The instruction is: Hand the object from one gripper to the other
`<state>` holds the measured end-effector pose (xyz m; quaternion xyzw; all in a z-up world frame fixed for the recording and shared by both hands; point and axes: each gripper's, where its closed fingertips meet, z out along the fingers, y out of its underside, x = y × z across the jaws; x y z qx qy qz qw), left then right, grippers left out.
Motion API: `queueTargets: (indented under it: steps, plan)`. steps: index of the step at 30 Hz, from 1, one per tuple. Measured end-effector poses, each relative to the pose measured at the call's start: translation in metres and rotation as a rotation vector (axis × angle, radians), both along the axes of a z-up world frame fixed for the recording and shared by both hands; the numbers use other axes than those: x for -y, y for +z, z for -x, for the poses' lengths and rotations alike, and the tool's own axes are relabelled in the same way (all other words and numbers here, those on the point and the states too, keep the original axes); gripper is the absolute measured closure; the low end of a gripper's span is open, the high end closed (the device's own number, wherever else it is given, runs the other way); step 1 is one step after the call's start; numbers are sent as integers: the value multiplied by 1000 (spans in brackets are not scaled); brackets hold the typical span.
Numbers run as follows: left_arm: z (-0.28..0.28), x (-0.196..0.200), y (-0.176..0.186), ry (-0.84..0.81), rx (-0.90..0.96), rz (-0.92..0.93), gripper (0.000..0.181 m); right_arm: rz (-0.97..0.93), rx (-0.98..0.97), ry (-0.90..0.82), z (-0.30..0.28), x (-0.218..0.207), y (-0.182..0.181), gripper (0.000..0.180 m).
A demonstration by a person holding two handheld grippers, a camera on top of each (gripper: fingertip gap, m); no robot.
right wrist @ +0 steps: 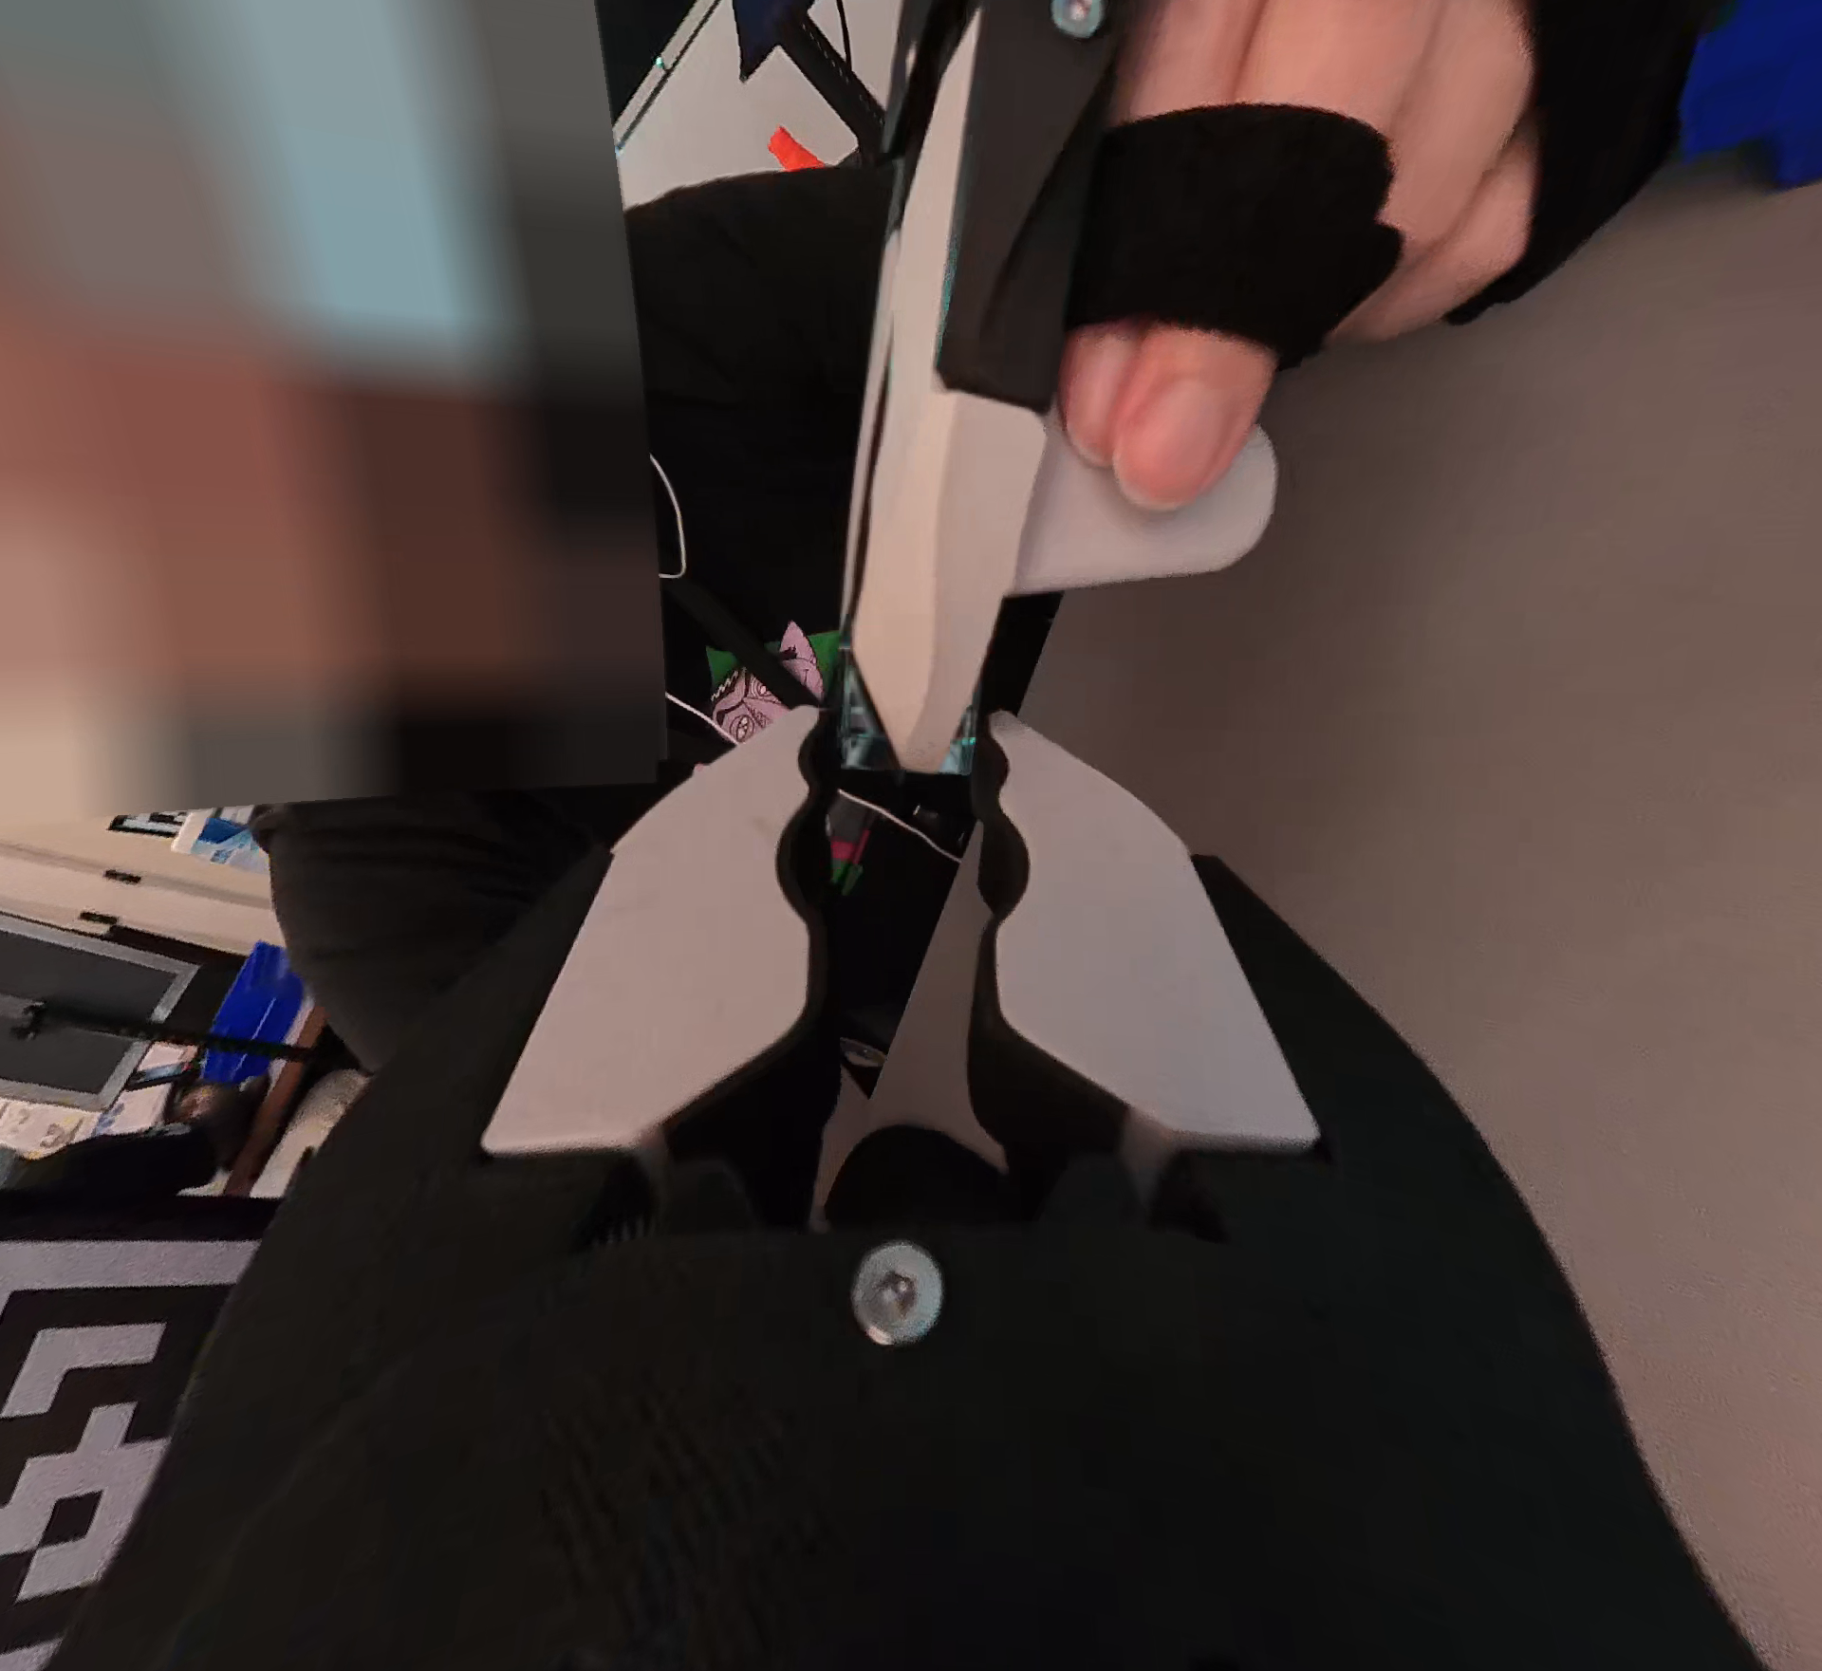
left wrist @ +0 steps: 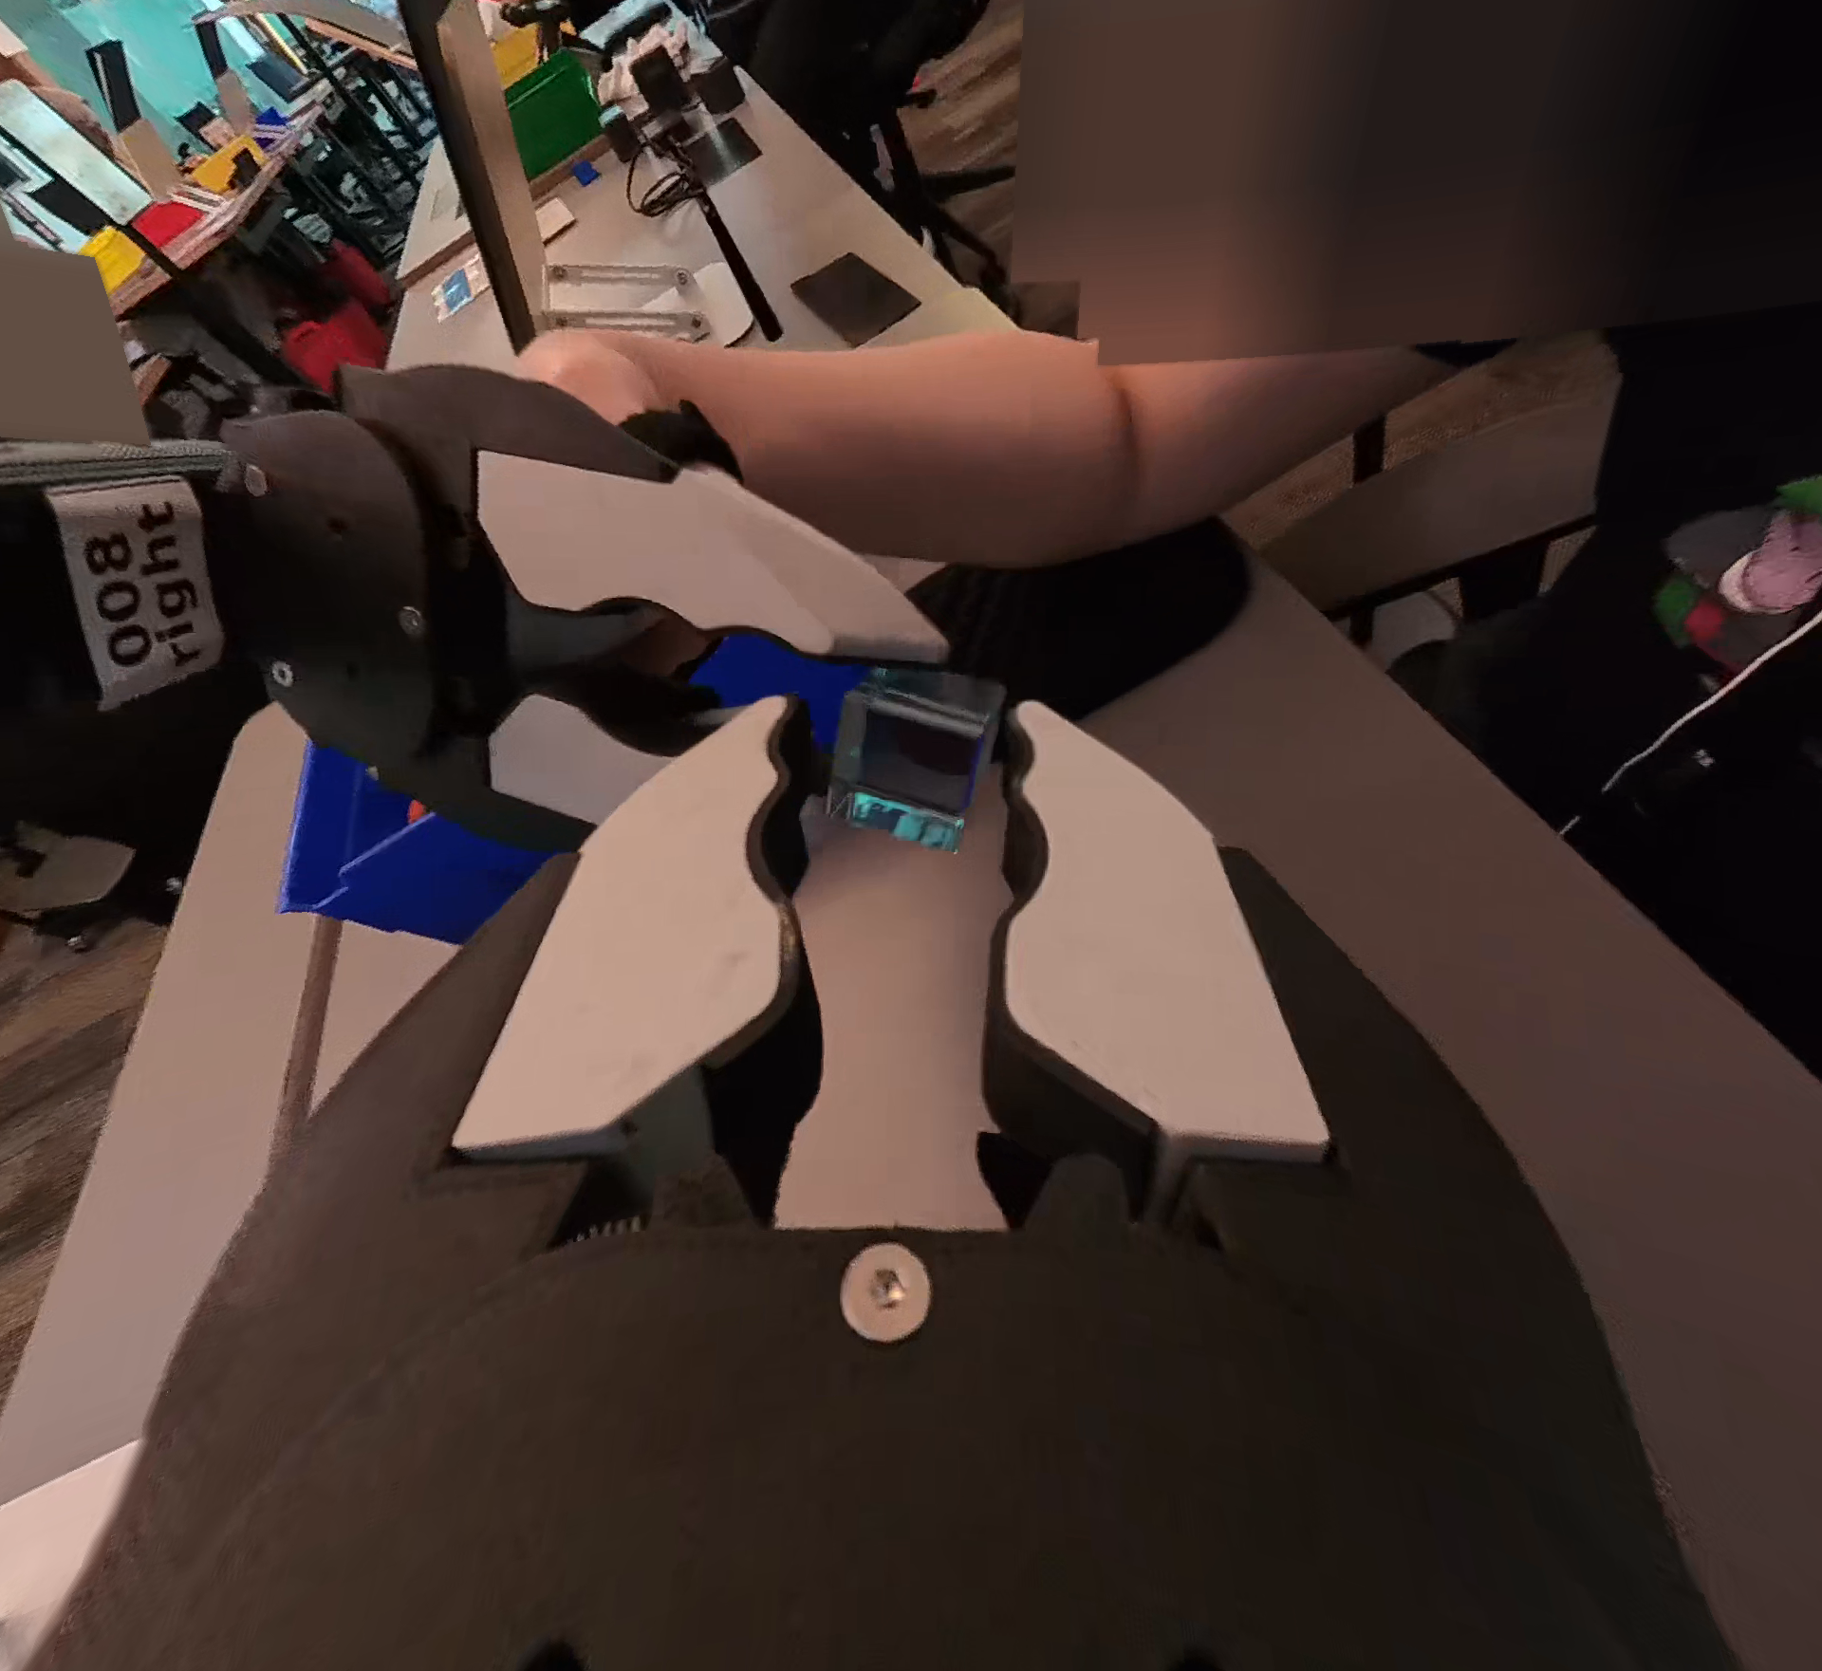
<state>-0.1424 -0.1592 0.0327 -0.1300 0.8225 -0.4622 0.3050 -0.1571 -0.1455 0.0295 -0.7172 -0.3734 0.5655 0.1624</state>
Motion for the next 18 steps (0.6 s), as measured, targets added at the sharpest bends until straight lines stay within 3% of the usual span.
queueTargets:
  steps: [4, 6, 8, 13, 18]
  plan:
    - [-6, -6, -9, 57, 35, -130, 151, -16, 11, -26, -5, -6, -3, 152]
    - [-16, -16, 1, 167, 122, -192, 152, -83, -37, -93, -12, -17, 9, 152]
    - [-25, -32, 20, 295, 223, -216, 152, -217, -114, -184, -20, -29, 32, 140]
    - [-29, -77, 90, 595, 549, -58, 152, -918, -138, -596, -48, -68, 97, 125]
    - [-28, -98, 105, 717, 611, 9, 152, -1807, 140, -854, -55, -58, 132, 125]
